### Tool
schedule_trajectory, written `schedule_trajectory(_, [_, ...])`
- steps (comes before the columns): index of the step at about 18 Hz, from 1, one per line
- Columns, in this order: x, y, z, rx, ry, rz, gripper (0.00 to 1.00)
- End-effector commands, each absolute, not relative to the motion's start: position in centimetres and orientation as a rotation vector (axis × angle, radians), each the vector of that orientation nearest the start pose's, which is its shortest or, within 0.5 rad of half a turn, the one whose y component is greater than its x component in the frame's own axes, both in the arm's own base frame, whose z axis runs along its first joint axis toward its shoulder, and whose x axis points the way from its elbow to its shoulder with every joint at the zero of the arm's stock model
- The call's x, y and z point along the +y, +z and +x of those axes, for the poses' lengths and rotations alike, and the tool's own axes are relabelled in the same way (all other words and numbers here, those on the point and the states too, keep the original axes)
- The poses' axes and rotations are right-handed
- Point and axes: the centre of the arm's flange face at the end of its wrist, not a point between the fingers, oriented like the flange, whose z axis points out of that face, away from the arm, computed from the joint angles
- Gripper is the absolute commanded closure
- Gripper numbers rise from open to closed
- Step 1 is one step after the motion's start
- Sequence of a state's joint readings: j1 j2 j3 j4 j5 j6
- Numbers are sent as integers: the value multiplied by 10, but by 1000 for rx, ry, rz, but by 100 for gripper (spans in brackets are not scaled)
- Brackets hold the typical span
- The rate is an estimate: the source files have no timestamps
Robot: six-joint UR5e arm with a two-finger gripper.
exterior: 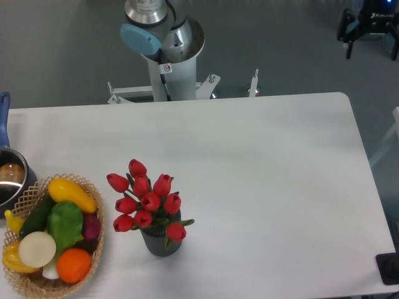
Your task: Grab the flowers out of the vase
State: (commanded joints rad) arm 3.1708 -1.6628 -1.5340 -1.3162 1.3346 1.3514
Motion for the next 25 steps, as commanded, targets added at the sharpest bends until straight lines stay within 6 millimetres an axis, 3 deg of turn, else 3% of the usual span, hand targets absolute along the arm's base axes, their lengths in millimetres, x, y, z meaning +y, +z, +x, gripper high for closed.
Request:
schedule_trajectory(4, [158, 484, -549, -286, 233, -2858, 0])
schedule_trajectory(10, [161, 431, -538, -270, 335, -2824, 0])
schedule_trajectory(16, [170, 425, -538, -272, 307, -2762, 0])
schedule_trajectory(18, [183, 425, -535, -242, 267, -2693, 0])
schedule_trajectory(25, [263, 396, -514, -90, 58, -2497, 0])
